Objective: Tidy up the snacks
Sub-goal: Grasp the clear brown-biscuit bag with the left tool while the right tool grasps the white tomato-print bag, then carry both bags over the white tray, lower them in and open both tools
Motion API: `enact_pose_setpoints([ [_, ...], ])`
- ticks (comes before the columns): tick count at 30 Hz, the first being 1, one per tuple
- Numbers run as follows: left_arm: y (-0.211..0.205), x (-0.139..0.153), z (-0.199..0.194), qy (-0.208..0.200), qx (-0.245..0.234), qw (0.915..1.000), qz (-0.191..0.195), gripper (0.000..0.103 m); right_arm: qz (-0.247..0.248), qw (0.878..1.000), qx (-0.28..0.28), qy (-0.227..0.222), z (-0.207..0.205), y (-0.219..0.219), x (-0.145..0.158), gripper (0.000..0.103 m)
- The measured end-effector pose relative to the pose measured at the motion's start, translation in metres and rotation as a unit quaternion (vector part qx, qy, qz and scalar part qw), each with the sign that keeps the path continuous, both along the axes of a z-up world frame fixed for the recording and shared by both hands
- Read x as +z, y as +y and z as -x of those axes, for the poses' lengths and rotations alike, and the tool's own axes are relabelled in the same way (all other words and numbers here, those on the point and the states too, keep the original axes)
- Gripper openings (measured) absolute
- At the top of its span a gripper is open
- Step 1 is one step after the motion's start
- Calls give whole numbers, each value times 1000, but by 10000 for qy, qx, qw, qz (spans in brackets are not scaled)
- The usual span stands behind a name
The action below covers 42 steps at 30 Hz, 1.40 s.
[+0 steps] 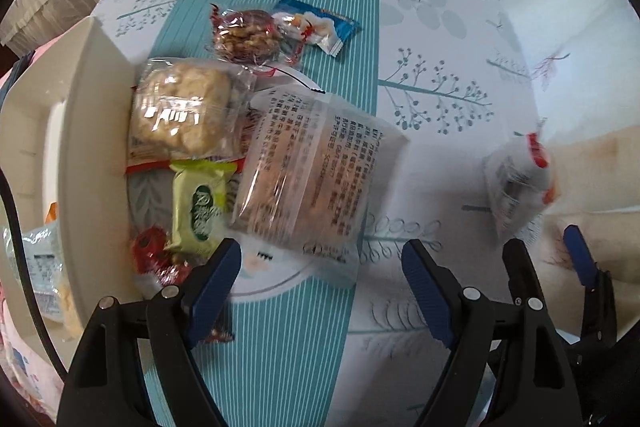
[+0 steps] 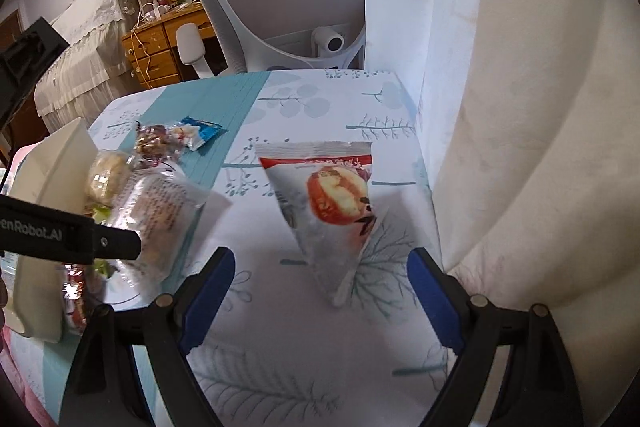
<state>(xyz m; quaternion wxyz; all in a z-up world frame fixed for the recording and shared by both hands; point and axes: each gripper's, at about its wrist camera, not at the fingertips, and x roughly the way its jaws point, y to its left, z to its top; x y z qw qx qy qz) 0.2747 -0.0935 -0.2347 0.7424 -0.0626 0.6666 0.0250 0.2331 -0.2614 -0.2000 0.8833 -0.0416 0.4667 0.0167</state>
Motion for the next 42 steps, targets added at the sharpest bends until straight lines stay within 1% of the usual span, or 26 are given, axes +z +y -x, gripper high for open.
enact_pose_setpoints([
  [3, -1, -13, -8, 106, 35, 9999, -79, 82, 52, 10000, 56, -41, -6, -2, -12, 89],
  [5, -2, -19, -13, 146, 59, 9998, -146, 84, 116, 9999, 58, -102, -10, -3, -20, 89],
  [6, -2, -21, -15, 116, 53, 9997, -190, 87, 135, 9998, 68, -135, -12, -3, -23, 89],
  [7, -3, -21, -17, 46, 20, 9997, -232, 89, 152, 9997, 79, -154, -14, -3, -25, 89],
  [9, -6, -23, -21, -50, -56, 9993, -379, 89, 192, 9996, 89, -172, -19, -3, -32, 89],
  [12, -7, -31, -29, -7, -82, 9988, -484, 89, 232, 9994, 76, -245, -24, -2, -38, 89],
  [15, -5, -42, -36, 35, -49, 9990, -453, 89, 308, 9992, 79, -247, -29, 0, -43, 88],
  [20, -4, -52, -46, 41, -86, 9993, -361, 89, 360, 9990, 62, -258, -29, 1, -47, 87],
  [21, -4, -54, -48, 40, -97, 9993, -355, 89, 379, 9989, 44, -260, -29, 1, -47, 86],
  [24, -2, -59, -56, 48, -79, 9995, -316, 89, 379, 9990, 1, -216, -31, 0, -48, 77],
  [26, 0, -63, -58, 26, -25, 9996, -280, 89, 425, 9989, 10, -197, -31, 1, -49, 67],
  [29, 0, -64, -54, 3, -3, 9997, -240, 87, 464, 9987, 37, -197, -30, 1, -48, 59],
  [32, 4, -59, -46, -16, 26, 9998, -200, 81, 466, 9988, 52, -170, -31, 1, -47, 54],
  [34, 8, -55, -44, -18, 40, 9999, -154, 75, 454, 9988, 62, -149, -30, 1, -46, 51],
  [38, 13, -46, -38, 65, 83, 9999, 14, 73, 356, 9993, 4, -75, -29, 0, -41, 50],
  [42, 16, -31, -27, 127, 124, 9997, 172, 73, 341, 9993, -9, -139, -22, 3, -28, 50],
])
